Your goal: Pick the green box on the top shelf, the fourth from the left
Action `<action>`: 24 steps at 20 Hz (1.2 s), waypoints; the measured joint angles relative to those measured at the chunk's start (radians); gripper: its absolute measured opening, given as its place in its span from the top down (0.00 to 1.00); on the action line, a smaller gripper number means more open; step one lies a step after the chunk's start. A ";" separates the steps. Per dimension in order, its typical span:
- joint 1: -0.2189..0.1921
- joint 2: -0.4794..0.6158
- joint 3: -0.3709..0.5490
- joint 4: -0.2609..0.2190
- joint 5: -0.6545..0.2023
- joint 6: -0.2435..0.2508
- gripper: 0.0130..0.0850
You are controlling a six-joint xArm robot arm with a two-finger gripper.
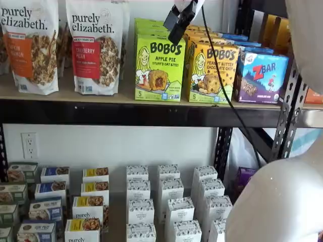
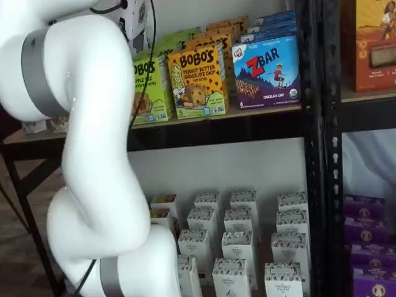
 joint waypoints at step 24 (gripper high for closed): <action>-0.014 0.119 -0.074 -0.025 -0.036 -0.035 0.00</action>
